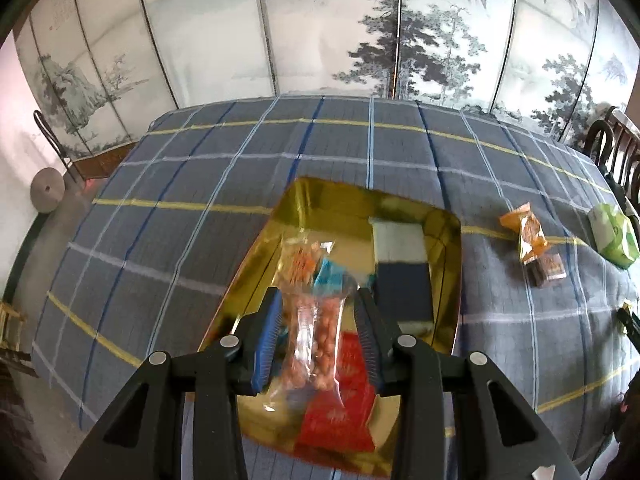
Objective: Organize snacks
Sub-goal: 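Carry the clear peanut bag into the gold tin and open the left gripper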
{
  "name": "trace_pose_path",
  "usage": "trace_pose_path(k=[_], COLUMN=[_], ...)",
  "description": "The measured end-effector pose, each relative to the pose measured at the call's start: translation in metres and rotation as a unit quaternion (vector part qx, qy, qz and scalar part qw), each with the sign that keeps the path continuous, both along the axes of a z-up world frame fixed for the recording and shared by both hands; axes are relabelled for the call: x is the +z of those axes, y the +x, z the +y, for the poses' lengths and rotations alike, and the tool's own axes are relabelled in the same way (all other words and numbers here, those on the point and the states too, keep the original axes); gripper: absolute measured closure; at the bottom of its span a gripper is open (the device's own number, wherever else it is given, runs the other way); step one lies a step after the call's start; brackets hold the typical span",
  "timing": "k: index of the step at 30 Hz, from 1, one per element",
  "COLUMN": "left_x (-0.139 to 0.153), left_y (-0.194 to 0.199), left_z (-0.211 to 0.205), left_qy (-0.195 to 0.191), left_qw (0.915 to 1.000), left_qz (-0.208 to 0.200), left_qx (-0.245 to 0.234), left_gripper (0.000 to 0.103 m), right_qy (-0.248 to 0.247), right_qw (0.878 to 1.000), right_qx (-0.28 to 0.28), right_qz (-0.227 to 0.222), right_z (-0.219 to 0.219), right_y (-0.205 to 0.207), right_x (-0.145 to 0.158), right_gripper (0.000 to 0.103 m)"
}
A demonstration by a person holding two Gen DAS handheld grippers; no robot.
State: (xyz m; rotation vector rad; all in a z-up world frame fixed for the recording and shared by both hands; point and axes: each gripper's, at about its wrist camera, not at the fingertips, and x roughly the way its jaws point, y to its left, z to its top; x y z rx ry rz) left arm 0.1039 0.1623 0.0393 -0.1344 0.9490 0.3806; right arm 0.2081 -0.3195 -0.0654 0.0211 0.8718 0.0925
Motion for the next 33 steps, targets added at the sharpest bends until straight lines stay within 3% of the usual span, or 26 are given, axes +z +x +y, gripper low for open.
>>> trace_pose_path(k=[6, 12, 25, 28, 33], left_x=[-0.005, -0.005, -0.006, -0.005, -0.005], left_y=[0.026, 0.02, -0.059, -0.073, -0.089], left_z=[0.011, 0.015, -0.024, -0.029, -0.033], left_qy=[-0.022, -0.022, -0.023, -0.013, 0.0], left_qw=[0.9997, 0.9997, 0.9996, 0.9997, 0.9996], left_qz=[0.01, 0.008, -0.016, -0.018, -0.022], left_qx=[0.004, 0.012, -0.006, -0.011, -0.015], left_gripper=[0.07, 0.07, 0.061, 0.059, 0.057], right_qy=[0.003, 0.002, 0.014, 0.017, 0.03], right_qw=[1.0, 1.0, 1.0, 1.0, 0.999], right_qx=[0.0, 0.0, 0.0, -0.013, -0.022], right_qz=[0.0, 0.0, -0.001, -0.002, -0.003], right_z=[0.0, 0.0, -0.002, -0.006, -0.015], right_y=[0.0, 0.0, 0.0, 0.0, -0.009], right_x=[0.0, 0.0, 0.001, 0.0, 0.0], right_gripper=[0.06, 0.06, 0.061, 0.075, 0.078])
